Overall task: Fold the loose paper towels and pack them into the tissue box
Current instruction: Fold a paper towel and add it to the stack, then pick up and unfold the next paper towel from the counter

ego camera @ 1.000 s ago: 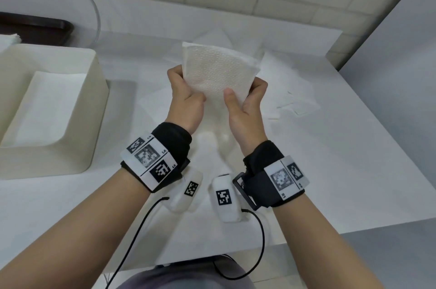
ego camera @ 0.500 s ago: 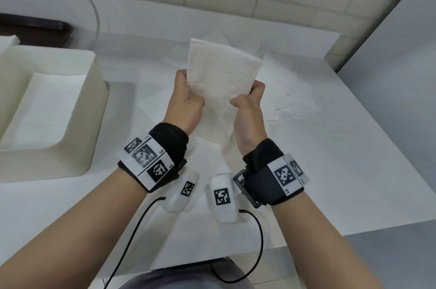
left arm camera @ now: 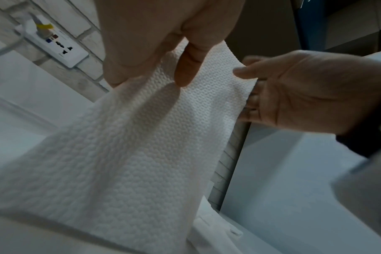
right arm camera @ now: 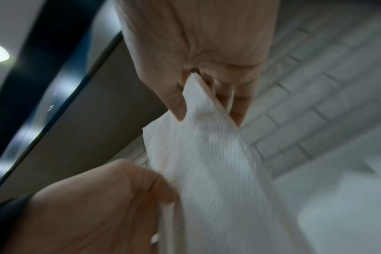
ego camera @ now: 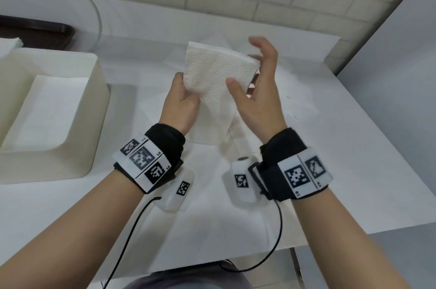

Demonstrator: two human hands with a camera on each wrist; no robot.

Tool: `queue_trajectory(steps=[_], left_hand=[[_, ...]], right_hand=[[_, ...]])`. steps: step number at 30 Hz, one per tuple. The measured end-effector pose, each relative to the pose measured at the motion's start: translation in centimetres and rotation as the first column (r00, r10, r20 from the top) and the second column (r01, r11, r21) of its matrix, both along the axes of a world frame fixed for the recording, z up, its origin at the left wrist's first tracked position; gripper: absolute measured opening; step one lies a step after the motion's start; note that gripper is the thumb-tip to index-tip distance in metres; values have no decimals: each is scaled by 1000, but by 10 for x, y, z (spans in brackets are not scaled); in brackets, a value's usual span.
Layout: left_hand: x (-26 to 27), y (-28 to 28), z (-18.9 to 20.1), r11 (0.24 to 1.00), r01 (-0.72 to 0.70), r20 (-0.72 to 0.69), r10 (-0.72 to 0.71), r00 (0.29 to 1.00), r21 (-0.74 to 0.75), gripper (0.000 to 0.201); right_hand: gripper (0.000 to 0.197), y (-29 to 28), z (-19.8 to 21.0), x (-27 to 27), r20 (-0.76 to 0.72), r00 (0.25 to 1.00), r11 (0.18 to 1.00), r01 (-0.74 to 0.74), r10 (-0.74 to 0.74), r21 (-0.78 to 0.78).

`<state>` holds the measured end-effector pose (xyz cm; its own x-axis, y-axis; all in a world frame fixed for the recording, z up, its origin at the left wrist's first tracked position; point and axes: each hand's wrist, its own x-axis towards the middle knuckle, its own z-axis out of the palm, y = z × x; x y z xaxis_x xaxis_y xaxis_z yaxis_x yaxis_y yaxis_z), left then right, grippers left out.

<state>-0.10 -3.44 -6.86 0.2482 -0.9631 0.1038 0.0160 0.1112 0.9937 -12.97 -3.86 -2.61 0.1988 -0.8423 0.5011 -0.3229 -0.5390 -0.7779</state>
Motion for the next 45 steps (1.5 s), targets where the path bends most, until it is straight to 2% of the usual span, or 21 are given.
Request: queue_trajectory(steps=[1, 3, 5, 7, 10, 14, 16, 19, 22, 25, 27, 29, 32, 35, 38, 41, 43, 45], left_hand=[[0, 2, 1, 1000, 11, -12, -11, 1000, -2, 31], [0, 5, 5, 1000, 24, -28, -24, 999, 2, 31], [2, 8, 10, 999, 34, -53, -33, 998, 15, 28], [7, 12, 15, 998, 48, -74, -45, 996, 40, 24], [18, 20, 20, 989, 80, -97, -68, 993, 125, 27], [32, 37, 21, 941, 233, -43, -229, 972, 247, 26], [38, 44, 20, 907, 284, -41, -286, 957, 309, 27], [48, 55, 21, 878, 339, -157, -303, 940, 337, 29], [57, 66, 29, 882, 327, -194, -274, 942, 340, 22], [64, 78, 39, 893, 338, -204, -286, 936, 296, 29], [69, 86, 45, 932, 273, -149, -243, 959, 239, 40], [77, 93, 52, 978, 135, -61, -127, 990, 158, 53], [100, 102, 58, 995, -101, 92, 99, 991, 20, 50], [131, 108, 57, 948, -318, 321, 311, 895, -31, 27], [156, 111, 59, 891, -453, 451, 418, 788, -34, 24], [174, 111, 58, 837, -546, 585, 421, 693, 44, 19], [183, 110, 51, 780, -606, 720, 329, 611, 158, 24], [186, 108, 45, 738, -616, 784, 198, 588, 276, 29]], right_hand=[[55, -3, 8, -2, -135, 991, 998, 1, -10, -62], [44, -11, 23, -6, -373, 927, 992, 0, -46, -124], [34, -17, 34, -8, -446, 895, 993, -21, -34, -119], [30, -19, 42, -7, -416, 909, 999, -41, 23, -35], [29, -25, 55, -4, -271, 959, 993, -62, 87, 100], [29, -42, 69, -1, -139, 988, 982, -42, 69, 183], [27, -52, 71, 0, -178, 976, 951, -68, 127, 303], [23, -66, 71, 4, -243, 929, 867, -136, 280, 479], [24, -77, 74, 13, -224, 932, 869, -154, 287, 471], [28, -81, 75, 28, -272, 919, 897, -157, 286, 414], [28, -82, 76, 41, -340, 889, 916, -178, 307, 361], [28, -82, 79, 56, -397, 865, 941, -213, 307, 264], [24, -76, 88, 85, -395, 849, 936, -334, 351, 115], [24, -73, 95, 123, -452, 822, 925, -379, 346, 19], [29, -76, 96, 165, -517, 798, 923, -383, 310, -38], [33, -83, 82, 206, -712, 653, 888, -450, 257, -92], [37, -87, 65, 230, -810, 529, 867, -495, 254, -52], [38, -89, 45, 249, -874, 409, 850, -527, 263, 9]])
